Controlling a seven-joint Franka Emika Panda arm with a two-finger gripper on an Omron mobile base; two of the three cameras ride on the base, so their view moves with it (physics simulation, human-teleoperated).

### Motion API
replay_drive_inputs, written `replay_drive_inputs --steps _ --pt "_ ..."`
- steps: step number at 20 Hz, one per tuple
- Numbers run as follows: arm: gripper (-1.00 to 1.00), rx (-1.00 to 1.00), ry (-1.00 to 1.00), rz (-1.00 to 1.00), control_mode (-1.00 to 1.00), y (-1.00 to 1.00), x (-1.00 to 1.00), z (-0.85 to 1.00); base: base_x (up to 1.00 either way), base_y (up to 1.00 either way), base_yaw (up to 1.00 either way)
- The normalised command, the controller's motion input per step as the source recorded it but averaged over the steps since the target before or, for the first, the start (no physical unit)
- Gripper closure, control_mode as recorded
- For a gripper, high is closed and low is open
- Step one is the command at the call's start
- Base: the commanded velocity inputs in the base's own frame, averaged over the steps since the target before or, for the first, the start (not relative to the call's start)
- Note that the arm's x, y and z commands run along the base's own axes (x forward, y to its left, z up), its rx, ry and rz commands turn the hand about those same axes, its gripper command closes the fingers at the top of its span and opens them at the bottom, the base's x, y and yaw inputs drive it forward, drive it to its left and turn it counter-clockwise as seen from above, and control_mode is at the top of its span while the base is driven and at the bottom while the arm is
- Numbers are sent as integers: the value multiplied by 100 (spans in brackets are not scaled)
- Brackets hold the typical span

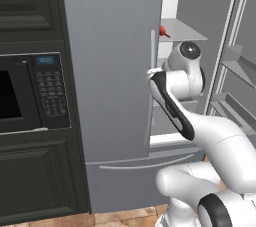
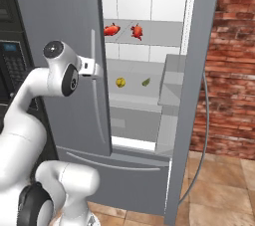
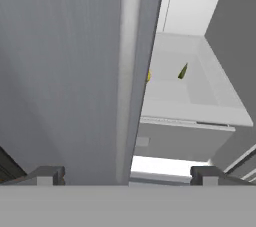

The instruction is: Gather the lemon wedge and lemon from the fridge and place them on a tray on the dining counter. Then gather the fishs from the fridge and place them on the other tray.

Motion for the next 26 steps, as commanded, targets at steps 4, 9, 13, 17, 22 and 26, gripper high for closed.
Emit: replay_drive_inputs --steps 4,9,13,17,22,26 --pt "-100 5 0 0 -100 2 54 -2 0 0 0" --pt "-100 5 0 0 -100 4 58 -2 0 0 0" --pt "-100 3 0 0 -100 3 54 -6 0 0 0" --pt "-100 2 0 0 -100 3 41 -13 0 0 0" --pt "-100 2 0 0 -100 1 30 -15 0 0 0" --pt "-100 2 0 0 -100 2 29 -16 0 0 0"
